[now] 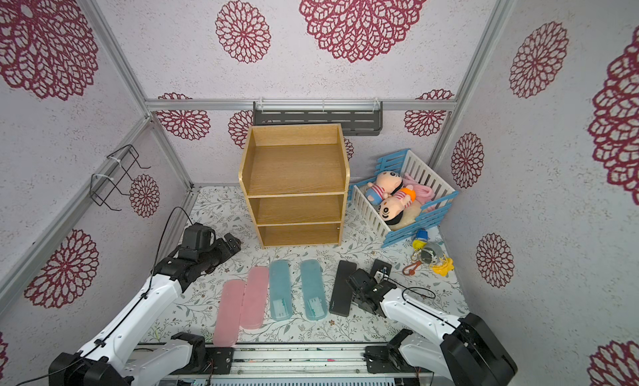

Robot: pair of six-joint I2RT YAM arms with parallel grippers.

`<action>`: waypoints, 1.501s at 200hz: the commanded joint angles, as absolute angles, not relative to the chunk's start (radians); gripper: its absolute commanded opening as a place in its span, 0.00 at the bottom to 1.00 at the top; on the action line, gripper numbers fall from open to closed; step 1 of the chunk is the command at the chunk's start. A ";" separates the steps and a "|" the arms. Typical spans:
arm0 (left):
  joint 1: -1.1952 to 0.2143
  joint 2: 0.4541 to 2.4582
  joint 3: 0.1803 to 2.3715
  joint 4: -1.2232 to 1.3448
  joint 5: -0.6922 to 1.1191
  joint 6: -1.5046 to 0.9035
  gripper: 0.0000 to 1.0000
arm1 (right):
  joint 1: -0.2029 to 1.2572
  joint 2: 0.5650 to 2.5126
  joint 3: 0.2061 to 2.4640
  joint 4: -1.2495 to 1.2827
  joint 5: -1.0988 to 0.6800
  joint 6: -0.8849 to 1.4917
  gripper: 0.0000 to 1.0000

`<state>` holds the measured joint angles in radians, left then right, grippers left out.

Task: Place the pencil cases on the shelf according to color
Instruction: Pick up the pencil case from the center of the board, then place the pencil case on the shelf.

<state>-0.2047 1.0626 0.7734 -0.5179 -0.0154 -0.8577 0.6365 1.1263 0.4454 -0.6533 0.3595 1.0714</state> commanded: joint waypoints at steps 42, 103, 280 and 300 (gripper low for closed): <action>-0.220 1.027 0.805 -0.517 -0.017 -0.884 0.97 | 0.674 0.960 0.468 -0.717 0.334 1.078 0.64; -0.233 0.995 0.814 -0.536 -0.049 -0.907 0.97 | 0.756 0.820 0.603 -0.753 0.277 0.972 0.57; -0.261 1.013 1.110 -0.652 -0.275 -0.695 0.97 | 1.167 0.973 1.157 -0.525 0.565 0.448 0.56; -0.254 1.063 1.187 -0.634 -0.257 -0.652 0.97 | 1.120 1.023 1.252 -0.496 0.561 0.355 0.56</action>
<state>-0.2558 1.0176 1.1053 -0.6464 -0.2291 -0.7582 1.1641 0.9825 1.1439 -0.5823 0.4854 0.5095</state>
